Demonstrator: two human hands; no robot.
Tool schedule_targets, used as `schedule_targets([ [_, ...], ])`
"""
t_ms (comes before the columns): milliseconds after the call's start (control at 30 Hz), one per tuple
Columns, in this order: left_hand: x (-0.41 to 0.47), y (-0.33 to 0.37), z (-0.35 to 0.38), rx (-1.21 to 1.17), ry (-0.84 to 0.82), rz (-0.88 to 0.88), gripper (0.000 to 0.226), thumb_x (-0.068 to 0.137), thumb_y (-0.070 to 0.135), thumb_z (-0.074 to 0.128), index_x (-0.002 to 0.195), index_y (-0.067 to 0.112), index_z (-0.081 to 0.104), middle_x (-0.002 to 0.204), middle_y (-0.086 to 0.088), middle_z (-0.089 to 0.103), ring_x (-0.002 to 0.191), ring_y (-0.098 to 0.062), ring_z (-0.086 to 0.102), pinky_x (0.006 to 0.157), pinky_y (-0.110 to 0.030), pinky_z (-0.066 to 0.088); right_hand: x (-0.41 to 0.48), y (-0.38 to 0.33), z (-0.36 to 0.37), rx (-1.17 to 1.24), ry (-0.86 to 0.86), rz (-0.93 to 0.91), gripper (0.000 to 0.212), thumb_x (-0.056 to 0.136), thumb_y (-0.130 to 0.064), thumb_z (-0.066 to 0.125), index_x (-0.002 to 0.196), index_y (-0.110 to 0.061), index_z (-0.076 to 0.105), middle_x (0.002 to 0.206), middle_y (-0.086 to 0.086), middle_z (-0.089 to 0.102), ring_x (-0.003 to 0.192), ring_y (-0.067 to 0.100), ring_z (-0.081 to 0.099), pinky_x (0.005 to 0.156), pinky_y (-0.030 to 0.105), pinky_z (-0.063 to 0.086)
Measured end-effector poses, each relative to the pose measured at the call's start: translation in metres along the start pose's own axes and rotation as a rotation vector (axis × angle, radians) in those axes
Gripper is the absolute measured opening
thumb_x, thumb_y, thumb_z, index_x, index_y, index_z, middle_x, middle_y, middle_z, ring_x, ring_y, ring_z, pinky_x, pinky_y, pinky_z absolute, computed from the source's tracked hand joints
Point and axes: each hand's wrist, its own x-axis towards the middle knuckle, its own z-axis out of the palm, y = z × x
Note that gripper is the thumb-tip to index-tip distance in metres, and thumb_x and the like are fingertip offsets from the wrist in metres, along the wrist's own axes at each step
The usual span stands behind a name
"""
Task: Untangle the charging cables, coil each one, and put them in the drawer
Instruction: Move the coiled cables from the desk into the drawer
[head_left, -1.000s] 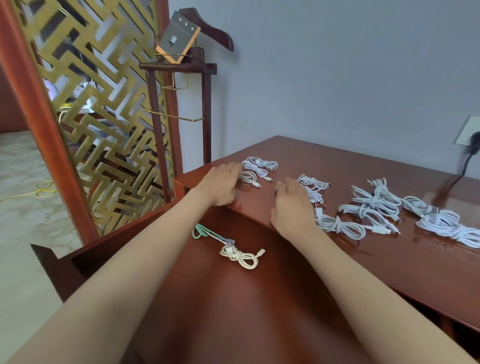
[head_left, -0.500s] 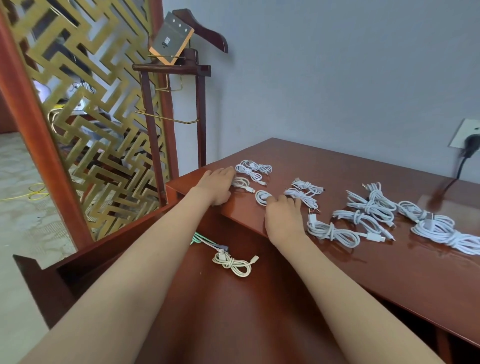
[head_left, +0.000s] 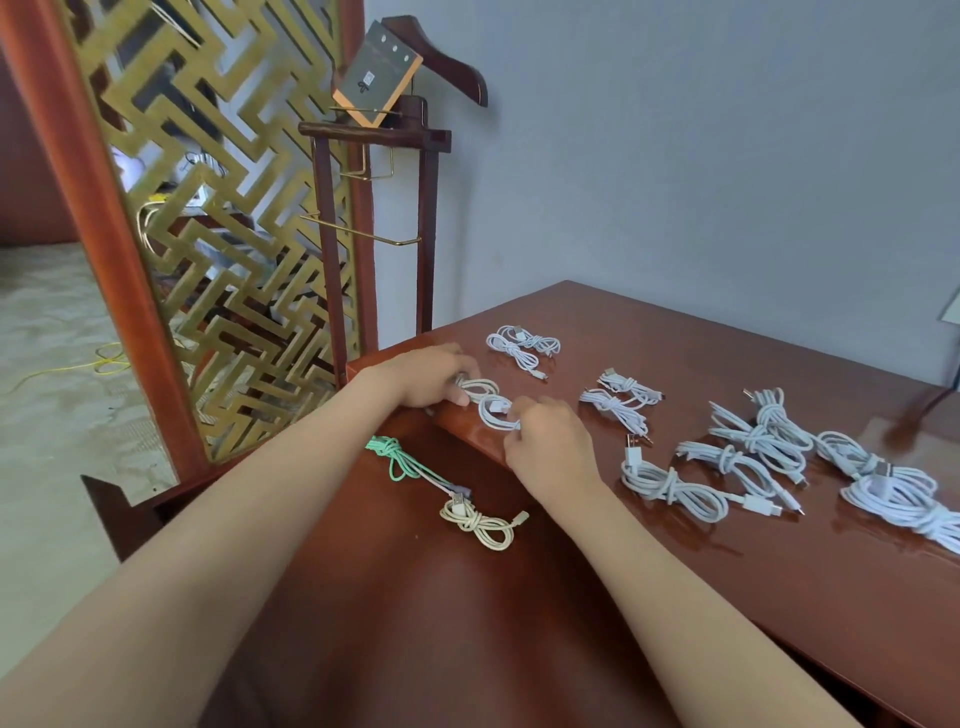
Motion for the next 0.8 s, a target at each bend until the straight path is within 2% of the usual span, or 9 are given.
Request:
schedule_targets([
  [100, -0.009, -0.003, -0.005, 0.058, 0.005, 0.033, 0.03, 0.084, 0.013, 0.064, 0.114, 0.016, 0.06, 0.114, -0.006, 0.055, 0.106, -0.023, 0.051, 0.089, -0.03, 0.037, -0.002, -0.008, 0.0, 0.069, -0.033, -0.026, 0.028, 0.087, -0.009, 0.047, 0.113, -0.008, 0.057, 0.112, 0.01, 0.057, 0.107, 0.028, 0.05, 0.081, 0.031, 0.041],
  [233, -0.029, -0.009, -0.013, 0.041, 0.013, 0.057, 0.031, 0.075, 0.011, 0.073, 0.105, 0.017, 0.067, 0.107, -0.003, 0.062, 0.1, -0.02, 0.055, 0.089, -0.034, 0.042, -0.008, -0.018, 0.002, 0.124, -0.075, -0.072, 0.027, 0.086, -0.008, 0.049, 0.111, -0.008, 0.057, 0.108, 0.011, 0.056, 0.1, 0.03, 0.054, 0.076, 0.03, 0.04],
  [367, -0.049, -0.016, -0.014, 0.015, 0.018, 0.019, 0.031, 0.071, 0.007, 0.076, 0.1, 0.018, 0.07, 0.105, -0.001, 0.064, 0.096, -0.019, 0.058, 0.089, -0.035, 0.044, -0.017, -0.029, 0.005, 0.129, -0.111, -0.134, 0.028, 0.086, -0.007, 0.049, 0.113, -0.007, 0.056, 0.109, 0.011, 0.055, 0.101, 0.031, 0.053, 0.079, 0.033, 0.042],
  [600, -0.074, -0.027, -0.001, 0.087, -0.128, -0.049, 0.031, 0.069, 0.003, 0.076, 0.095, 0.017, 0.073, 0.099, 0.001, 0.065, 0.093, -0.016, 0.058, 0.087, -0.034, 0.047, -0.034, -0.039, 0.019, 0.105, -0.323, -0.078, 0.022, 0.083, -0.01, 0.055, 0.104, -0.009, 0.06, 0.107, 0.012, 0.062, 0.099, 0.031, 0.059, 0.078, 0.03, 0.045],
  [700, -0.079, -0.029, 0.011, 0.171, -0.244, -0.077, 0.033, 0.069, 0.002, 0.076, 0.099, 0.016, 0.073, 0.103, 0.0, 0.068, 0.097, -0.015, 0.06, 0.08, -0.023, 0.044, -0.041, -0.038, 0.025, 0.07, -0.392, -0.076, 0.025, 0.084, -0.01, 0.055, 0.108, -0.008, 0.061, 0.111, 0.013, 0.061, 0.102, 0.031, 0.06, 0.08, 0.029, 0.047],
  [767, -0.082, -0.032, 0.019, 0.233, -0.32, -0.1, 0.033, 0.07, 0.002, 0.075, 0.1, 0.016, 0.072, 0.095, 0.001, 0.069, 0.094, -0.015, 0.06, 0.075, -0.021, 0.042, -0.046, -0.037, 0.03, 0.073, -0.443, -0.084, 0.025, 0.083, -0.006, 0.054, 0.107, -0.007, 0.062, 0.109, 0.014, 0.062, 0.1, 0.031, 0.061, 0.082, 0.029, 0.049],
  [800, -0.082, -0.032, 0.022, 0.253, -0.35, -0.111, 0.032, 0.07, 0.002, 0.075, 0.099, 0.016, 0.071, 0.085, 0.005, 0.068, 0.09, -0.014, 0.06, 0.076, -0.023, 0.044, -0.047, -0.036, 0.033, 0.083, -0.466, -0.085, 0.025, 0.082, -0.005, 0.053, 0.106, -0.005, 0.062, 0.107, 0.015, 0.063, 0.098, 0.031, 0.062, 0.083, 0.031, 0.052],
])
